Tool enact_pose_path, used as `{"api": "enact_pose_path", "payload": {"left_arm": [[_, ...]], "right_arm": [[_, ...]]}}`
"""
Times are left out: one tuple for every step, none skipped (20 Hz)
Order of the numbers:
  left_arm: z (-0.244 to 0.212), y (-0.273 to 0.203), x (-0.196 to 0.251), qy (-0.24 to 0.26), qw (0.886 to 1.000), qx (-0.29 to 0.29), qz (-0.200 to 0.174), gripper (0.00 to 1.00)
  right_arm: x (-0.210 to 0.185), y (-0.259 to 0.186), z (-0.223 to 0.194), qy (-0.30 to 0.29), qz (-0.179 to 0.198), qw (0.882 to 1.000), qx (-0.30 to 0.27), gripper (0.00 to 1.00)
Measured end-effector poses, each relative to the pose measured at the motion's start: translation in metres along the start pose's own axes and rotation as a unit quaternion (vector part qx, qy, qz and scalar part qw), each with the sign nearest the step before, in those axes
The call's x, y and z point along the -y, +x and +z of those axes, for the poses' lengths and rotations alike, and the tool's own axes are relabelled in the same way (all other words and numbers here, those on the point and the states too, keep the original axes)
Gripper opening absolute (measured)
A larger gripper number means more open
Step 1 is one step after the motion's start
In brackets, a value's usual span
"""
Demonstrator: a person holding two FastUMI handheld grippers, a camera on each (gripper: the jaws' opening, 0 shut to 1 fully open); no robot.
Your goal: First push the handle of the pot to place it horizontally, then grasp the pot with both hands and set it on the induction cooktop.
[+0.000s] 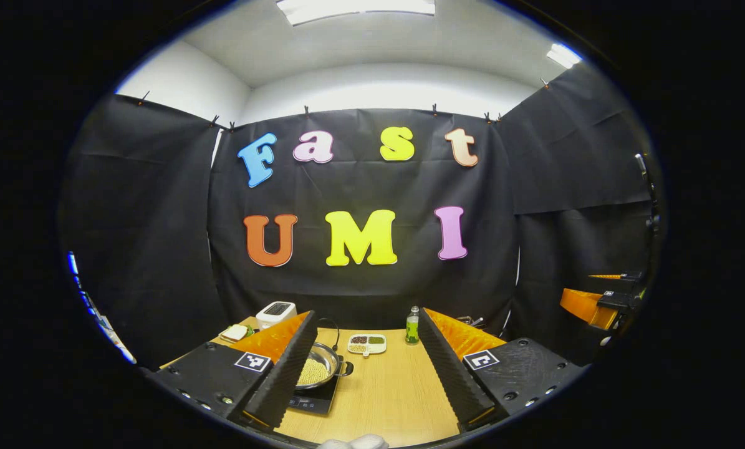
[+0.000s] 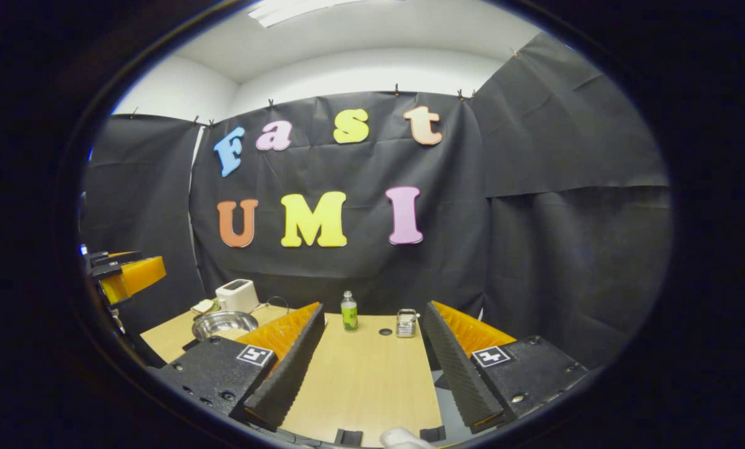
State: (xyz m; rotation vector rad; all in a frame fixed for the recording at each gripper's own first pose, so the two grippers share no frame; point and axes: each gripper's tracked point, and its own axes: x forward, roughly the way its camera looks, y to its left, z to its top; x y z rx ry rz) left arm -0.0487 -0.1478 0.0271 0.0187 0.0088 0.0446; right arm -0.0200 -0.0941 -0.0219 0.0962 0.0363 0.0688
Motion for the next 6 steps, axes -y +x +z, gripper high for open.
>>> {"api": "enact_pose_path", "payload": {"left_arm": [[-0.0007, 0.0002, -0.0029, 0.002, 1.000, 0.001, 0.002, 0.96], [-0.0030, -0.0001, -0.0058, 0.004, 1.000, -0.001, 0.004, 0.96], [-0.0043, -0.0006, -0.0077, 0.005, 1.000, -0.002, 0.005, 0.96], [-0.0017, -0.0017, -0.0084, 0.005, 1.000, -0.001, 0.004, 0.96], [-0.0008, -0.0020, -0.0099, 0.007, 1.000, 0.001, 0.004, 0.96], [-0.0015, -0.0009, -0.0124, 0.009, 1.000, 0.001, 0.004, 0.96]], "right_arm": [[-0.0023, -0.0012, 0.0009, 0.001, 0.001, 1.000, 0.001, 1.00], [-0.0038, -0.0015, 0.0017, 0.003, 0.001, 1.000, 0.000, 1.00], [-0.0055, -0.0024, 0.0015, 0.004, 0.003, 1.000, -0.001, 1.00], [-0.0071, -0.0029, 0.0030, 0.005, 0.003, 1.000, 0.000, 1.00], [-0.0078, -0.0026, 0.0049, 0.005, 0.002, 1.000, 0.003, 1.00], [-0.0091, -0.0022, 0.0061, 0.004, 0.002, 1.000, 0.003, 1.00]]}}
